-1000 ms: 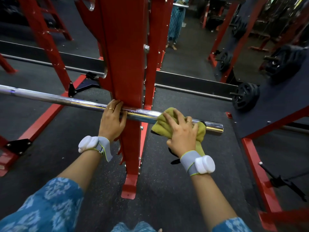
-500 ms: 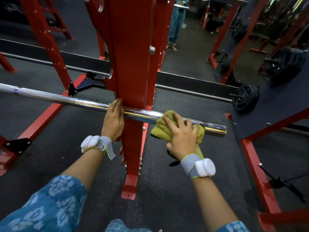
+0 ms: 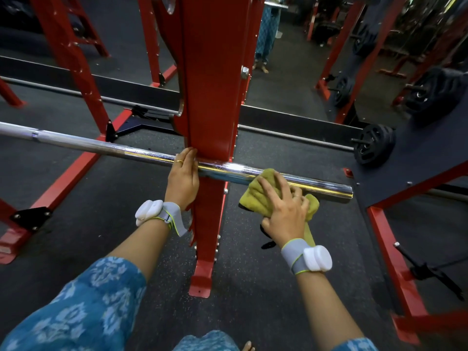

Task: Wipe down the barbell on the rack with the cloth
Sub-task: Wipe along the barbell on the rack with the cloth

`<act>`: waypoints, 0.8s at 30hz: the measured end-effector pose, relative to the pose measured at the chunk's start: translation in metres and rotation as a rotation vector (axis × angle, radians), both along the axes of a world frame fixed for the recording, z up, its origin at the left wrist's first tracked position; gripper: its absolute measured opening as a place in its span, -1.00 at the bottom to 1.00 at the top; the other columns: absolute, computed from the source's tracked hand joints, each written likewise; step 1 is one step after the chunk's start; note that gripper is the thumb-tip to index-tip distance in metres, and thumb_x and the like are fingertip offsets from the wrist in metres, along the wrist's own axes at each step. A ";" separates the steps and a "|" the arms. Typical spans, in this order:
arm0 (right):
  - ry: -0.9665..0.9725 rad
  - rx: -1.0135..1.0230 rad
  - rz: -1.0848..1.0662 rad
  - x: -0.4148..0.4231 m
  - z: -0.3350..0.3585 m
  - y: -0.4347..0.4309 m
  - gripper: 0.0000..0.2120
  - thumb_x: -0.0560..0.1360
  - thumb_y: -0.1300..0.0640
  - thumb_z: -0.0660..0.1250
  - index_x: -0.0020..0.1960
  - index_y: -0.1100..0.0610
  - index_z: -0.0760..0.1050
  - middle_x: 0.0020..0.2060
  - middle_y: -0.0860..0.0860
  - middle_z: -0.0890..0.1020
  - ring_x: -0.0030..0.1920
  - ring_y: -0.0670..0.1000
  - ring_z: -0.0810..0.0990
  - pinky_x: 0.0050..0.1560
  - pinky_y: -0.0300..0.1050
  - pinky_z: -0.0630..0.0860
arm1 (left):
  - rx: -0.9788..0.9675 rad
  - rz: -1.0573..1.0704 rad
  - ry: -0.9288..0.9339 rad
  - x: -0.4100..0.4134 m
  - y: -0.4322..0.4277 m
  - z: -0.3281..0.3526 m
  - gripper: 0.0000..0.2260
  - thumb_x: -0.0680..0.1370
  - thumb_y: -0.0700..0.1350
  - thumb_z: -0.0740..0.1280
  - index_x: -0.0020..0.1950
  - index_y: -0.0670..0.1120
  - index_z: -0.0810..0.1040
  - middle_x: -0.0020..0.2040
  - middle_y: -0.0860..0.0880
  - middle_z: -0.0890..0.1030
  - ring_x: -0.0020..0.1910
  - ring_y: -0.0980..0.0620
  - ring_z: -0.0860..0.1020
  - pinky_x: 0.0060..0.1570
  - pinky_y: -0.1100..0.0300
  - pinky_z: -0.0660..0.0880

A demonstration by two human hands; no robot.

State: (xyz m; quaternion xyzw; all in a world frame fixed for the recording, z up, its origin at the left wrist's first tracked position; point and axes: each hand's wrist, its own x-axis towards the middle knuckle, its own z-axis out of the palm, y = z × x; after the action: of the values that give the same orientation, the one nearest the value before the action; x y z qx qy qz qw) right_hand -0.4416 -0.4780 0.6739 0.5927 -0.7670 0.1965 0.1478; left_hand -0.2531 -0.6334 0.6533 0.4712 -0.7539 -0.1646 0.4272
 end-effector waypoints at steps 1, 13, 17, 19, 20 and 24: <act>-0.025 -0.010 -0.016 0.000 -0.002 0.004 0.01 -0.07 0.19 0.52 0.34 -0.16 0.33 0.36 0.03 0.41 0.07 0.23 0.42 0.00 0.15 0.41 | -0.005 0.002 0.000 0.000 0.000 0.000 -0.66 0.58 -0.18 0.11 0.28 -0.28 0.47 0.27 -0.23 0.47 0.25 -0.21 0.44 0.27 0.04 0.35; 0.047 0.018 0.053 0.015 -0.016 -0.005 0.09 -0.05 0.28 0.59 0.37 -0.15 0.23 0.39 0.01 0.23 0.19 0.18 0.29 0.02 0.27 0.44 | -0.013 0.018 -0.008 -0.002 0.001 0.003 -0.68 0.57 -0.21 0.13 0.26 -0.30 0.47 0.25 -0.27 0.47 0.23 -0.25 0.45 0.26 -0.02 0.38; 0.027 0.018 0.023 0.001 -0.024 0.006 0.10 -0.09 0.27 0.61 0.35 -0.15 0.25 0.39 0.00 0.24 0.21 0.17 0.30 0.05 0.30 0.42 | -0.022 0.032 0.003 -0.004 0.001 0.002 -0.68 0.57 -0.21 0.14 0.26 -0.30 0.48 0.24 -0.26 0.48 0.23 -0.24 0.45 0.27 -0.01 0.37; -0.015 0.000 -0.011 0.001 -0.022 0.004 0.12 -0.14 0.24 0.63 0.34 -0.13 0.26 0.40 0.01 0.23 0.21 0.18 0.29 0.04 0.31 0.41 | -0.028 0.041 0.010 -0.004 0.000 0.001 -0.68 0.57 -0.20 0.13 0.25 -0.30 0.48 0.24 -0.26 0.49 0.22 -0.24 0.46 0.27 -0.02 0.37; -0.023 -0.005 -0.021 0.003 -0.021 0.002 0.13 -0.15 0.22 0.64 0.34 -0.12 0.26 0.40 0.02 0.23 0.20 0.19 0.29 0.03 0.31 0.42 | -0.031 0.043 0.012 -0.004 0.000 0.000 -0.67 0.57 -0.20 0.13 0.25 -0.30 0.48 0.24 -0.26 0.49 0.22 -0.23 0.46 0.27 -0.02 0.38; 0.035 -0.022 0.068 0.010 -0.025 -0.006 0.07 -0.06 0.26 0.61 0.35 -0.12 0.24 0.39 0.04 0.23 0.19 0.21 0.28 -0.02 0.32 0.45 | -0.030 0.059 0.039 -0.007 0.001 -0.001 -0.66 0.57 -0.17 0.11 0.25 -0.30 0.49 0.23 -0.25 0.49 0.22 -0.23 0.46 0.25 -0.01 0.39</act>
State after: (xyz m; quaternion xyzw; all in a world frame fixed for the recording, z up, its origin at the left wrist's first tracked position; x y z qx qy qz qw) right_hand -0.4320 -0.4839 0.6484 0.6200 -0.7415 0.1994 0.1609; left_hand -0.2604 -0.6324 0.6522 0.4833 -0.7337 -0.1497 0.4536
